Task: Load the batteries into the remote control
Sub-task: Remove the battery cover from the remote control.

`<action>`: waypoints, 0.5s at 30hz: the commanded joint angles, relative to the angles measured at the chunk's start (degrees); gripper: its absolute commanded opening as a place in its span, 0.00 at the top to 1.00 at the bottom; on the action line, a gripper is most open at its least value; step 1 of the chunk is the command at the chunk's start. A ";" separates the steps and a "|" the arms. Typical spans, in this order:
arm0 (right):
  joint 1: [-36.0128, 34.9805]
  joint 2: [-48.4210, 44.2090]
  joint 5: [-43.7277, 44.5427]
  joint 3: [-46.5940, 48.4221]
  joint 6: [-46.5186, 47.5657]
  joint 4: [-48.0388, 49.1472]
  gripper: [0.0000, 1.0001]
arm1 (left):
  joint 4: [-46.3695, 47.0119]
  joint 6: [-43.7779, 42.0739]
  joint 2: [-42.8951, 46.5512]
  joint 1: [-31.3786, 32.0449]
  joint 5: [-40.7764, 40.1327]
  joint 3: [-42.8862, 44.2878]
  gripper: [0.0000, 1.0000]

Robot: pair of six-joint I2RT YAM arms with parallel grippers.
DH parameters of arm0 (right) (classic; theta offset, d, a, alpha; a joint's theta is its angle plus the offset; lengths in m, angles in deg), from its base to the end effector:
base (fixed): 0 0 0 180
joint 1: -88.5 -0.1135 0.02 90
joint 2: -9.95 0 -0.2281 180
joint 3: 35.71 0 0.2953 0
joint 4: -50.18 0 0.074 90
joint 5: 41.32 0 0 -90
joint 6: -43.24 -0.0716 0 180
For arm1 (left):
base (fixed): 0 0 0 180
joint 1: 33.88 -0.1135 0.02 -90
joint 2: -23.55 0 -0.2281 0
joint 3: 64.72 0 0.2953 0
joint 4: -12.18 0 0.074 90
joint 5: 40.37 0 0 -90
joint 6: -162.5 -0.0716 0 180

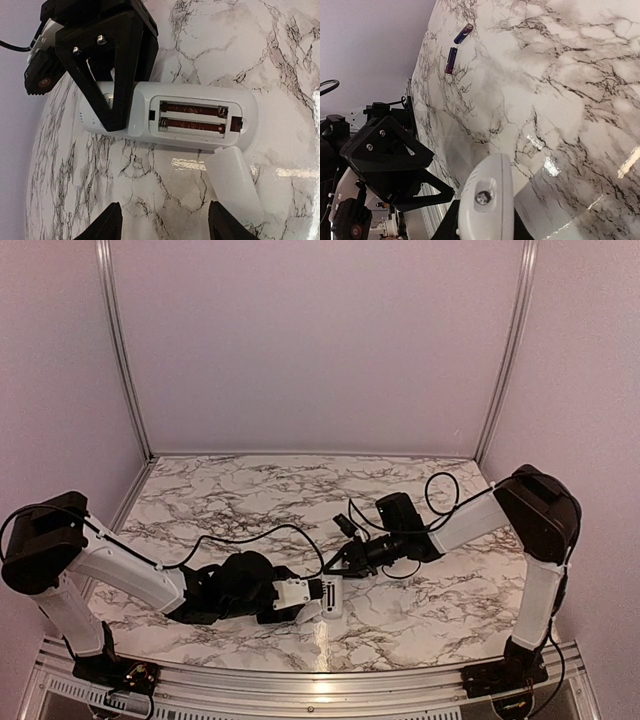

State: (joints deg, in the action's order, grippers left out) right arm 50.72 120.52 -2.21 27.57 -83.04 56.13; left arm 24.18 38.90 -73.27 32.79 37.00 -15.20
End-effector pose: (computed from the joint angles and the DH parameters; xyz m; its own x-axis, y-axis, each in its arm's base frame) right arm 0.2741 0.2828 0.0314 -0.9220 -0.2424 -0.3020 -0.3738 0.3537 0.8574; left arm 0.1588 -0.3287 0.0398 0.2661 0.7465 -0.6099 0.8141 0.1647 0.5569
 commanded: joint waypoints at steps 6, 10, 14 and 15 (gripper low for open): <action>2.89 -5.87 1.85 -3.80 1.01 0.59 1.00 | -6.65 17.84 4.64 -5.82 -3.27 3.92 0.29; 5.32 -8.35 2.27 -5.14 2.09 0.48 1.00 | -12.85 24.50 6.16 -9.26 -1.75 6.59 0.26; 7.17 -11.12 2.86 -6.28 3.25 0.56 1.00 | -19.36 31.38 7.74 -14.41 3.30 9.34 0.24; 7.46 -11.71 3.02 -6.51 3.52 0.59 1.00 | -21.37 32.80 7.85 -15.87 4.50 10.14 0.24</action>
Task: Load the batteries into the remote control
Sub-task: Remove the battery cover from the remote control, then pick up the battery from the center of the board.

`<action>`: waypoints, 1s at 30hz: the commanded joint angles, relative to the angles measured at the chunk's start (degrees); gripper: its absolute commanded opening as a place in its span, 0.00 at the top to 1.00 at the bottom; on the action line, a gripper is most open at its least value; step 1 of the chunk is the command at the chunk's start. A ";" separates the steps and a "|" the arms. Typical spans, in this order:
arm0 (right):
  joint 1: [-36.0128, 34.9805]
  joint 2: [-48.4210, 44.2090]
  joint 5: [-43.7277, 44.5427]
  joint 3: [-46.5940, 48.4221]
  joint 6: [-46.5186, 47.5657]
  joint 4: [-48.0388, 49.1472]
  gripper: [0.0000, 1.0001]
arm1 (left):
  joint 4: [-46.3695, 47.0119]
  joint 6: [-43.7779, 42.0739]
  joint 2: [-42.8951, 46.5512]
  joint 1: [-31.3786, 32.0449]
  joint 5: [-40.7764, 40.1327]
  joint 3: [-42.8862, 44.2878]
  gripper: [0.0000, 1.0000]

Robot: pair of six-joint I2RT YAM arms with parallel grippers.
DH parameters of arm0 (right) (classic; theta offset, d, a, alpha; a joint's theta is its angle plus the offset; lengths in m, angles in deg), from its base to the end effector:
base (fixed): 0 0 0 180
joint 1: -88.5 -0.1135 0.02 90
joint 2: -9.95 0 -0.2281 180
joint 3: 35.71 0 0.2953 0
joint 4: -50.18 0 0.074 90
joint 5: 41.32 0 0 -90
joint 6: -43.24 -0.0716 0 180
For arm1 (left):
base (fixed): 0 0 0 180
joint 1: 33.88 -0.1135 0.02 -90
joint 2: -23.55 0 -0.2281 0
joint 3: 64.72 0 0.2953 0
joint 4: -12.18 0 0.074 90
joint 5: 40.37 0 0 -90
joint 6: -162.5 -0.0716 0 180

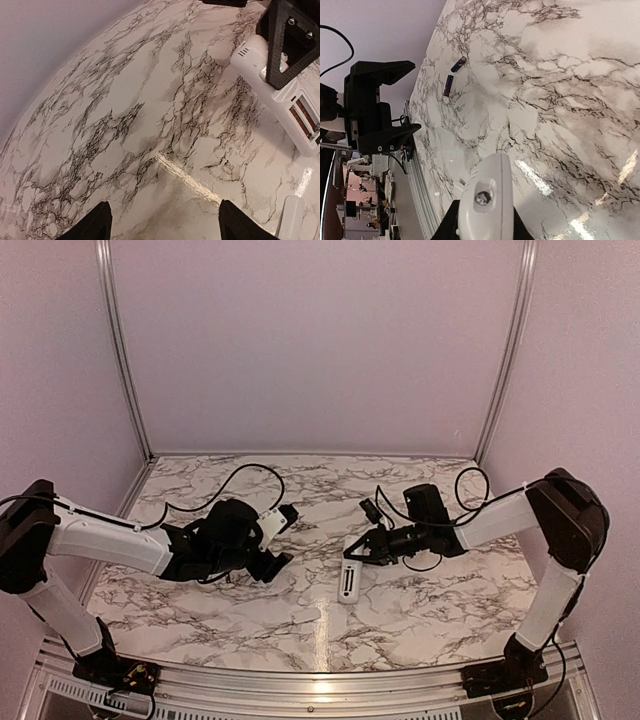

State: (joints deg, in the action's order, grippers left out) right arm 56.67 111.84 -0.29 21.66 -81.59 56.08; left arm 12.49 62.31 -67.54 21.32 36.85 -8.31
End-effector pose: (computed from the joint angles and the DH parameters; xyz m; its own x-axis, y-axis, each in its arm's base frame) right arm 0.2876 0.2421 0.0541 -0.9190 -0.1292 -0.3724 -0.3924 0.3907 0.8327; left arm 0.2332 -0.3078 0.0923 -0.1939 0.5812 -0.7903 0.7426 0.6134 0.2689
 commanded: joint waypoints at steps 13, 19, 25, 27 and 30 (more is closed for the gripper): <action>1.95 -8.76 -0.52 -4.06 5.99 5.43 1.00 | -27.09 24.73 4.96 -14.93 10.17 7.04 0.36; 1.95 -10.24 -1.04 -4.40 7.48 5.67 1.00 | -31.21 31.31 5.14 -16.00 6.51 6.54 0.41; 1.95 -9.83 -0.95 -4.03 8.15 4.96 1.00 | -33.95 34.91 5.40 -17.18 4.78 4.68 0.45; 1.98 -9.57 -1.20 -3.88 8.11 4.94 1.00 | -34.35 34.04 4.64 -17.68 5.34 4.91 0.47; 1.95 -9.27 -1.26 -3.62 8.40 4.29 1.00 | -34.95 33.18 2.88 -18.08 6.15 5.50 0.53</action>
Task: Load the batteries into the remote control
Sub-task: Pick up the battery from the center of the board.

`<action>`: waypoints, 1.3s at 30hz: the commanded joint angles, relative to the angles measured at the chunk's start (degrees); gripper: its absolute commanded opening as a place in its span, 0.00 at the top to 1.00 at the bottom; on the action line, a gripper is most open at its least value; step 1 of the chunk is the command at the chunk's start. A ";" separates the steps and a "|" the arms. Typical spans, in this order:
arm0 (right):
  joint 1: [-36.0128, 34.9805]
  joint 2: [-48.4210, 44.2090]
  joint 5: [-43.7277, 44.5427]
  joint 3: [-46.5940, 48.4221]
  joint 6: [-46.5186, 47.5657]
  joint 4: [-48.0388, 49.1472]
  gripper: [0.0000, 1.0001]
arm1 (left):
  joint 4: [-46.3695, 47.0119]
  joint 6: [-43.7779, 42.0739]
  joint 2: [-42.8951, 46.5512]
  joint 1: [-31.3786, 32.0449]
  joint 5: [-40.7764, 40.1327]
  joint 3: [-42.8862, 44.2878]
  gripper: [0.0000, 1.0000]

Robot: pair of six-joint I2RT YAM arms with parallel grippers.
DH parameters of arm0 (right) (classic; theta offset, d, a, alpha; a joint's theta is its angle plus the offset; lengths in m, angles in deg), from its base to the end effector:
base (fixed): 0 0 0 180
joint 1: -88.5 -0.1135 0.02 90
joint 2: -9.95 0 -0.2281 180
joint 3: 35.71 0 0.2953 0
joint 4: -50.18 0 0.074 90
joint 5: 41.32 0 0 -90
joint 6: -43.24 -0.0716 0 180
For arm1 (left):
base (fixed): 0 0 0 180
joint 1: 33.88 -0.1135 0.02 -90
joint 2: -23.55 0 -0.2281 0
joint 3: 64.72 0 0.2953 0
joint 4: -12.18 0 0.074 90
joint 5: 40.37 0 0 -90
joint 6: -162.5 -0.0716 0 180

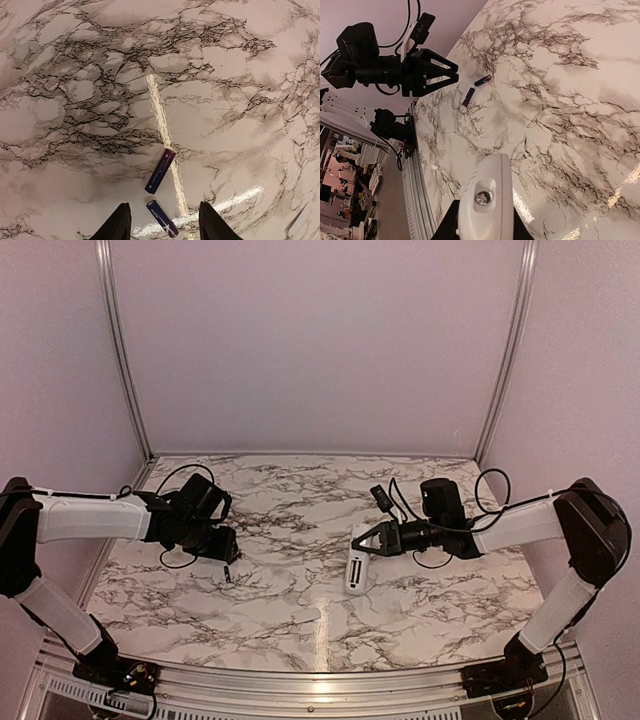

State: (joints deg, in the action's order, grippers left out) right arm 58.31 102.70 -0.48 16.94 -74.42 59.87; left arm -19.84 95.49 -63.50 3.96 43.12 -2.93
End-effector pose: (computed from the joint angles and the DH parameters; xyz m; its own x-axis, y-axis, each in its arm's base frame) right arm 0.2848 0.2284 0.0900 -0.8020 -0.1154 -0.5861 -0.5877 0.3282 0.7395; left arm 0.2844 -0.2106 0.0932 -0.8308 0.1540 -0.5349 0.2570 0.9585 -0.1233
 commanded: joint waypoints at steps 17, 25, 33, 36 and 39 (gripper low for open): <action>0.31 1.39 -1.52 2.10 1.73 -0.62 1.00 | -2.39 -7.44 -7.79 -1.09 0.19 5.02 0.61; 0.31 1.51 -2.06 2.75 1.88 -1.35 1.00 | -2.50 -9.66 -12.54 -1.11 1.49 7.49 0.63; 0.32 2.25 -2.22 2.96 2.08 -1.23 1.00 | -2.47 -10.03 -15.84 -1.09 1.05 8.00 0.68; 0.32 2.80 -2.26 3.25 2.04 -1.16 1.00 | -1.38 -10.34 -16.37 -1.02 1.66 8.14 0.74; 0.40 3.11 -2.16 3.52 2.15 -1.48 1.00 | -0.86 -10.91 -17.17 -1.02 2.66 9.06 0.83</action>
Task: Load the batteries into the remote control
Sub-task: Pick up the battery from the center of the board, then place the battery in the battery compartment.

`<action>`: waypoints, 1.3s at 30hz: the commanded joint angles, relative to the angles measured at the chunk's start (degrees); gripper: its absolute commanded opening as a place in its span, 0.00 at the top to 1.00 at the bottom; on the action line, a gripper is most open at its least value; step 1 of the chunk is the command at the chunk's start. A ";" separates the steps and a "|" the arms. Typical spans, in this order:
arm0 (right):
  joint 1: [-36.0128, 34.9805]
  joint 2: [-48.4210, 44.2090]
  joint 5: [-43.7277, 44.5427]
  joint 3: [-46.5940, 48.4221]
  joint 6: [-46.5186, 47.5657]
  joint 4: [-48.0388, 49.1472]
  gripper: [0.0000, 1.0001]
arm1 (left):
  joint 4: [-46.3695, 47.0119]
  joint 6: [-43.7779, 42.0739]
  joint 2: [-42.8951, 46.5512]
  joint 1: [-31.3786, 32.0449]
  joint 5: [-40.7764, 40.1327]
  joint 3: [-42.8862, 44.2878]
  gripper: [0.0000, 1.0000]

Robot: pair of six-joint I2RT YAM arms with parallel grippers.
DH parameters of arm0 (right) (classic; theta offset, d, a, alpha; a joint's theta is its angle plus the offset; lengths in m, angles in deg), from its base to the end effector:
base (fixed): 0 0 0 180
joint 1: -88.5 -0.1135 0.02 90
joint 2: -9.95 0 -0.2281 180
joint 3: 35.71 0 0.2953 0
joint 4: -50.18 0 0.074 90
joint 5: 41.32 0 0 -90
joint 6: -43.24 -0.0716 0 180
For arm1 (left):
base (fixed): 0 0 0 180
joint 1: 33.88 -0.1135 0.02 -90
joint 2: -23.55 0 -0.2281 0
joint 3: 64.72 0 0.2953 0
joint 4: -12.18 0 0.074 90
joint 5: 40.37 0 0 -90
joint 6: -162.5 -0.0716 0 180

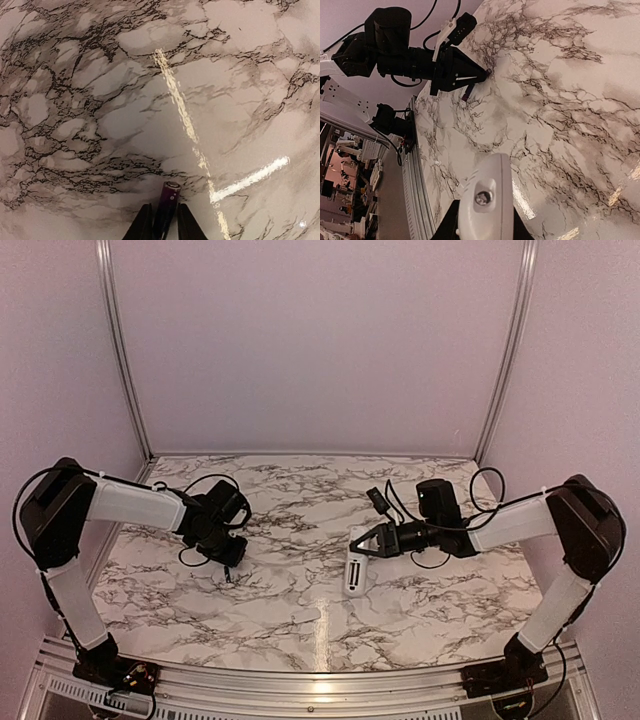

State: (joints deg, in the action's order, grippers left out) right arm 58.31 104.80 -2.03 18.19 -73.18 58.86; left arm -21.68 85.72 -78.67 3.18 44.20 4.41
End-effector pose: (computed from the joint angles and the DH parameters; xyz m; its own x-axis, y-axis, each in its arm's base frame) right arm 0.2861 0.2306 0.0835 -0.8067 -0.1433 -0.5734 -0.5864 0.3149 0.7463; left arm 0.3014 -0.2191 0.0415 -0.8453 0.3531 -0.4011 0.3873 0.9219 -0.0048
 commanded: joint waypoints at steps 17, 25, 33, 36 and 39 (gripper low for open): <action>0.36 3.96 -2.15 -2.60 -14.04 13.75 1.00 | 4.82 1.21 2.58 3.17 12.94 2.79 1.00; 0.15 3.18 -1.38 -3.54 -18.22 18.43 1.00 | 20.72 6.03 13.17 5.00 30.67 -5.94 1.00; -0.84 1.18 -1.36 -3.75 -18.26 20.65 1.00 | 31.60 -4.00 27.64 11.00 33.00 -14.75 1.00; -1.15 0.43 -1.44 -3.75 -17.62 21.58 1.00 | 30.62 -10.43 30.53 14.82 27.16 -15.98 1.00; -1.41 -0.23 -1.36 -3.62 -17.23 21.71 1.00 | 30.09 -12.93 31.55 17.01 22.32 -16.85 1.00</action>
State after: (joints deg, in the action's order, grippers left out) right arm 57.65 106.84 -3.00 14.69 -91.10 77.59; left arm 6.98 80.19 -48.64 17.99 73.31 -10.83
